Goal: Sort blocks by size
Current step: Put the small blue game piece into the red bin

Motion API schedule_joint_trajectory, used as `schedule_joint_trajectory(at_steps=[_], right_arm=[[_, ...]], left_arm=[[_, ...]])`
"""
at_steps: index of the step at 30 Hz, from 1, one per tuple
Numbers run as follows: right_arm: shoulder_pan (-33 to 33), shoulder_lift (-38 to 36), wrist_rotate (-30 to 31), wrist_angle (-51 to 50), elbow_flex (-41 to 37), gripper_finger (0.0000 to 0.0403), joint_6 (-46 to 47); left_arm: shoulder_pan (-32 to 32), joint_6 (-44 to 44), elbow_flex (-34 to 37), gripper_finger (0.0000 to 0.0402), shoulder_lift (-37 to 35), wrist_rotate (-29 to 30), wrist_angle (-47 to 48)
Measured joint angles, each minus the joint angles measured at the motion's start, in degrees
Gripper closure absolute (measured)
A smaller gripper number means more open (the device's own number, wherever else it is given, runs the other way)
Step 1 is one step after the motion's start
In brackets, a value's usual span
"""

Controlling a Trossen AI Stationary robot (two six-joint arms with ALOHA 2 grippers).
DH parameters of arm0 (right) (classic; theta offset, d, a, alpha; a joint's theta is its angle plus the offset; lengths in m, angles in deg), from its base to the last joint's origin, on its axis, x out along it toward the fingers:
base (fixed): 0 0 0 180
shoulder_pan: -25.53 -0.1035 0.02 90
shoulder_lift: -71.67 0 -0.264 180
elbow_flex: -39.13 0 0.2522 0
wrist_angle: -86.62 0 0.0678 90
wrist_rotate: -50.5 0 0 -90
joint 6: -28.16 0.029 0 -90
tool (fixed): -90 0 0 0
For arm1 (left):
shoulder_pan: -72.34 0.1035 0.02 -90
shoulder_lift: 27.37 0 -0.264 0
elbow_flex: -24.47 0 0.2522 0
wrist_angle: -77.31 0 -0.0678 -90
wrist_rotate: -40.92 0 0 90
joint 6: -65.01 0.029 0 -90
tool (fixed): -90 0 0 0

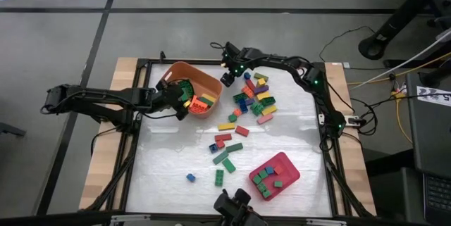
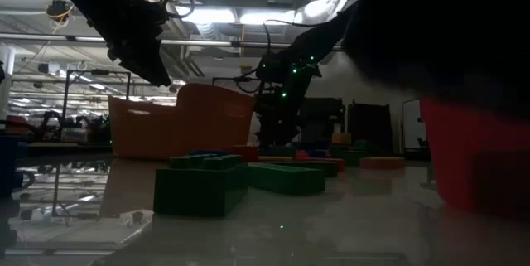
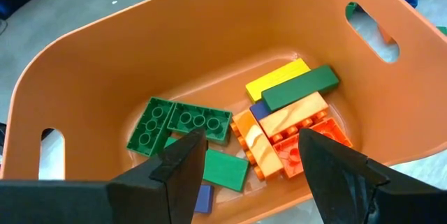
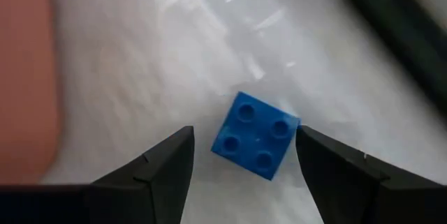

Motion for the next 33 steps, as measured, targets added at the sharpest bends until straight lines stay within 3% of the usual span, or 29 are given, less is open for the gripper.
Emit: schedule_joint_trajectory(at_steps=[4,12,25,33], right_arm=[[-0.1,1.1,-3.9,1.1,0.0,0.0153,0.1],[-0.5,1.2,-4.0,3.0,0.0,0.0157,0.1],[-0.5,1.1,-7.1,-1.8,0.1,0.0265,-2.9],[-0.5,1.1,-6.7,-2.5,0.1,0.0258,-5.1]], left_arm=[[0.0,0.0,0.0,0.0185,0.0,-0.5,0.0],[0.0,0.0,0.0,0.0185,0.0,-1.8,0.0],[-0.1,0.8,0.0,0.0185,-0.3,-2.1,0.0],[-3.2,0.7,-1.1,0.0185,-3.0,-2.9,0.0]])
